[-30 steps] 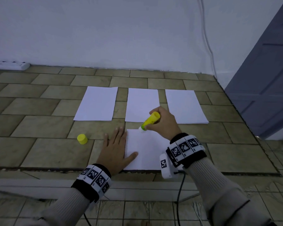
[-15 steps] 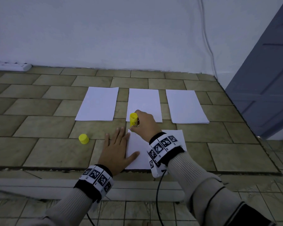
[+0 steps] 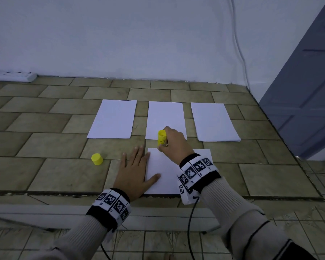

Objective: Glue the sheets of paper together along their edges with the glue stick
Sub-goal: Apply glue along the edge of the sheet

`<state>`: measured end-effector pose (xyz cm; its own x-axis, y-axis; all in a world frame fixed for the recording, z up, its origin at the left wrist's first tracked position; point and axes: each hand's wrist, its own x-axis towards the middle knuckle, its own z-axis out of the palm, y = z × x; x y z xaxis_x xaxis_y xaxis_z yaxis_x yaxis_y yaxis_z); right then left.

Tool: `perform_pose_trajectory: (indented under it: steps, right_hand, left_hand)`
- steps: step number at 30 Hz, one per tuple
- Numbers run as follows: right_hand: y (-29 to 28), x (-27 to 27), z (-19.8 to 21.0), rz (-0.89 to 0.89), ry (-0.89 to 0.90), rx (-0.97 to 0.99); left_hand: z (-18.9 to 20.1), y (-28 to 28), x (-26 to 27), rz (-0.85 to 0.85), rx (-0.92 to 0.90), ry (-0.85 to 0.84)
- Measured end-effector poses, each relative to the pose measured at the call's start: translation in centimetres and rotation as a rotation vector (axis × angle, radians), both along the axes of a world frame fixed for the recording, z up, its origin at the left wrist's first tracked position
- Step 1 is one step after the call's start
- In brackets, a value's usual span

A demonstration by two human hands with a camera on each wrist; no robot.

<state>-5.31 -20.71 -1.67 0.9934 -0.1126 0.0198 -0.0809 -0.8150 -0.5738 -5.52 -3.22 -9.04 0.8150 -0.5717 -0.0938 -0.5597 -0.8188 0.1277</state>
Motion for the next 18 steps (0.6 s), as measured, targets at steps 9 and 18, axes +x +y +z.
perform_pose_trajectory:
  steps: [9, 18]
  right_hand:
    - [-7.7, -3.9, -0.5, -0.218, -0.079, 0.056]
    - [-12.0, -5.8, -0.4, -0.367, -0.085, 0.030]
  left_hand:
    - [-0.3, 0.1, 0.0, -0.008, -0.009, -0.005]
    - [-0.2, 0.1, 0.0, -0.018, -0.020, -0.001]
